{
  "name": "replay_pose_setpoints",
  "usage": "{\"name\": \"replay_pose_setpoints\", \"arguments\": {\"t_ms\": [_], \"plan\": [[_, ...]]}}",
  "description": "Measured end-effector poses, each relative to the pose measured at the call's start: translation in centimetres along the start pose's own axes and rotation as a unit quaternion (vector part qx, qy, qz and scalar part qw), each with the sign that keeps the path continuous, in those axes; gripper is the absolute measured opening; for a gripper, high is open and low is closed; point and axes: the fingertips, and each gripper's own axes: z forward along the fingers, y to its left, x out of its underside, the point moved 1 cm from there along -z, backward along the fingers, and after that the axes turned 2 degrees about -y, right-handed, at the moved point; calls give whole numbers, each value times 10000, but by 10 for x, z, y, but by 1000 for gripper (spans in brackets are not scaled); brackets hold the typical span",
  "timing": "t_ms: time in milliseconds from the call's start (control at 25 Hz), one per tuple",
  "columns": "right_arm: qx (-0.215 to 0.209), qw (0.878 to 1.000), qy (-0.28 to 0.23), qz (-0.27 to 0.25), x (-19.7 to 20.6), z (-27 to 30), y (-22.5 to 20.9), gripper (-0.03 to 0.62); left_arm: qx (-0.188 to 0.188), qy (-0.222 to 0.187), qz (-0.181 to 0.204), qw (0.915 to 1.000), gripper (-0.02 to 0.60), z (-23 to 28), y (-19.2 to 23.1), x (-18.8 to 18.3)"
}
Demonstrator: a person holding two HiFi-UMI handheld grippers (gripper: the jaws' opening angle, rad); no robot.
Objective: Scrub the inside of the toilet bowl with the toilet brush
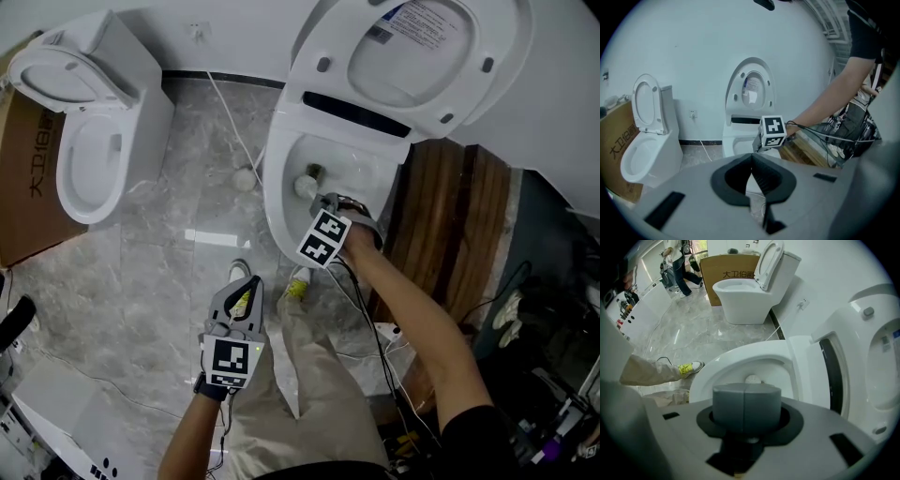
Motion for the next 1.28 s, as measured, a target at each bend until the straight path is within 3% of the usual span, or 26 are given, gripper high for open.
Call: {"name": "replay_pose_setpoints", "arguments": {"t_ms": [240,640,880,1280], "plan": [[180,9998,-62,-68,-5,10,-26,150,-20,30,-50,10000,11,4,1,0],[318,9981,-74,526,8,21,-60,149,-53,157,-85,9998,11,13,2,6],[386,9950,-28,917,26,26,-68,147,-7,219,-44,9997,11,16,3,6],[395,9929,233,1094,69,32,-59,147,139,300,3,9995,11,25,-11,7]]}}
